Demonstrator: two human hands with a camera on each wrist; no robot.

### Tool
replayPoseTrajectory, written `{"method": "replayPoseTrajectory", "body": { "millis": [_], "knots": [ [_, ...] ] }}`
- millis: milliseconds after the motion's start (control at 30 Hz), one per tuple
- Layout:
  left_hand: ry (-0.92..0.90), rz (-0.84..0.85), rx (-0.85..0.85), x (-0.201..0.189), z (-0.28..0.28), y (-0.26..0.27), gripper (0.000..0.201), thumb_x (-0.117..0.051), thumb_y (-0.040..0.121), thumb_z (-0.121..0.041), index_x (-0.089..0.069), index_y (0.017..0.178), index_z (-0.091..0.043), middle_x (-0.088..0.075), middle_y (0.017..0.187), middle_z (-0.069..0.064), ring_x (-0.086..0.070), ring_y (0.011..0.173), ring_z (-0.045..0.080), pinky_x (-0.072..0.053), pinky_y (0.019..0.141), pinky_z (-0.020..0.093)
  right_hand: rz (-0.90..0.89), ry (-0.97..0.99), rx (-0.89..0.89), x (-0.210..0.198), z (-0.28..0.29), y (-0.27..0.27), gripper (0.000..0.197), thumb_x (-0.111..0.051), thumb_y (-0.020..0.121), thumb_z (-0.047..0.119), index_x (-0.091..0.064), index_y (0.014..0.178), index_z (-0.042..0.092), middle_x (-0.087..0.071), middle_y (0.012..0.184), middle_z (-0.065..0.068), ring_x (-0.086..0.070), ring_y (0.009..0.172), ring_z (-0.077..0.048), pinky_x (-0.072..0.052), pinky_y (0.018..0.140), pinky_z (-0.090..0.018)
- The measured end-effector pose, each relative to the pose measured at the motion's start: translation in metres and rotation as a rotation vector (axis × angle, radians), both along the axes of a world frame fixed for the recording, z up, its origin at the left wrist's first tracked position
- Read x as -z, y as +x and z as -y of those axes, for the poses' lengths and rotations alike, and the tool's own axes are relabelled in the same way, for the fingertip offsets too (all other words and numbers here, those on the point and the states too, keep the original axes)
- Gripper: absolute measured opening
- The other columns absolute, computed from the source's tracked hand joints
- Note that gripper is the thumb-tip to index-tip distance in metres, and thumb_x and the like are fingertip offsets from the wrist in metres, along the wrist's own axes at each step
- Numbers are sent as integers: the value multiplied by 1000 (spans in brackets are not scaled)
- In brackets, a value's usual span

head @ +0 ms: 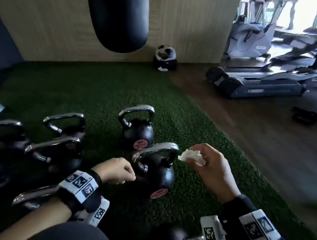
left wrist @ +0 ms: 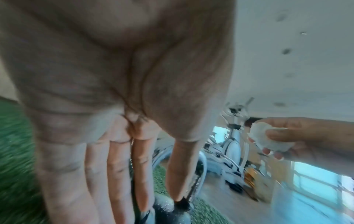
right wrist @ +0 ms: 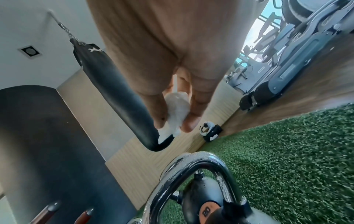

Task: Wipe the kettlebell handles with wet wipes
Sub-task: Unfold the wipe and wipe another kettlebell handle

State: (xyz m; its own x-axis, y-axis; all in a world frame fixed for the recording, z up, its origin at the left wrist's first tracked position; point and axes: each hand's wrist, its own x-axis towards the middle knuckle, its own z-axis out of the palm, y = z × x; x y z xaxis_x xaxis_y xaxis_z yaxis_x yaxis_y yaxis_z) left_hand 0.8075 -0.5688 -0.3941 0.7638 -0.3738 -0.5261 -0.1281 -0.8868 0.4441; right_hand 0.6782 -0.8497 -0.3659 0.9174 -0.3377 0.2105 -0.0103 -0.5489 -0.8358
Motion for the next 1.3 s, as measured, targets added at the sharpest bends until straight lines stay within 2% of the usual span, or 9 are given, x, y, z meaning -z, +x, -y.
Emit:
{"method": "replayPoseTrajectory", "body": {
  "millis": [67,233,533,667,800,900,967,1167,1300],
  "knots": [
    [-35,-38,-167,35,-1,4,30,-81,77,-40,-74,102,-25,-77,89,-1,-63,65,9,-52,72,22,2,-7,-21,3,6,18,25,-86,80,21,-75,97,36,-75,96,10,-73,80,-11,-59,71,-33],
    [-43,-84,-293,87,0,10,105,-89,61,-54,-44,151,-25,-55,148,2,-55,132,17,-42,111,28,48,-104,-71,16,11,56,26,-88,79,24,-78,100,35,-76,86,18,-70,77,-1,-53,69,-16],
    [-292,-60,-398,122,19,11,79,-93,61,-56,-53,129,-45,-58,127,-19,-51,122,6,-41,105,27,350,-229,-124,37,-19,89,29,-83,85,5,-81,108,23,-73,105,10,-68,91,1,-51,82,-11],
    [-372,-14,-463,131,33,10,78,-91,46,-69,-60,113,-44,-65,122,-16,-61,116,9,-48,106,33,433,-410,-112,36,-33,101,22,-79,90,8,-81,108,20,-77,107,7,-68,95,-17,-52,87,-26],
    [-429,20,-498,138,42,5,72,-95,56,-58,-57,114,-39,-65,122,-13,-62,115,9,-47,98,22,389,-466,-217,45,-46,104,34,-69,89,-9,-80,115,10,-77,119,-4,-74,103,-18,-56,96,-24],
    [-491,35,-498,139,44,2,56,-97,61,-46,-59,102,-40,-70,113,-15,-62,103,-7,-46,84,7,332,-512,-299,57,-54,100,49,-55,83,-7,-77,122,11,-72,132,-6,-72,118,-20,-57,101,-33],
    [-508,39,-492,141,43,2,53,-97,63,-45,-59,100,-42,-71,113,-15,-64,103,-6,-49,89,12,327,-542,-303,69,-55,95,54,-55,82,-10,-73,128,10,-69,137,-8,-65,128,-24,-57,103,-42],
    [-532,28,-493,140,43,2,54,-96,62,-48,-57,101,-45,-68,116,-17,-61,105,-4,-46,87,11,312,-512,-128,76,-26,91,64,-66,75,-26,-72,129,8,-70,133,-7,-65,121,-11,-39,110,-9],
    [-561,39,-496,140,45,-3,52,-95,66,-44,-55,98,-45,-66,116,-17,-59,103,-7,-43,83,5,364,-538,-161,79,-29,92,61,-61,79,-22,-72,130,9,-70,133,-5,-66,125,-14,-43,112,-17]
  ]
}}
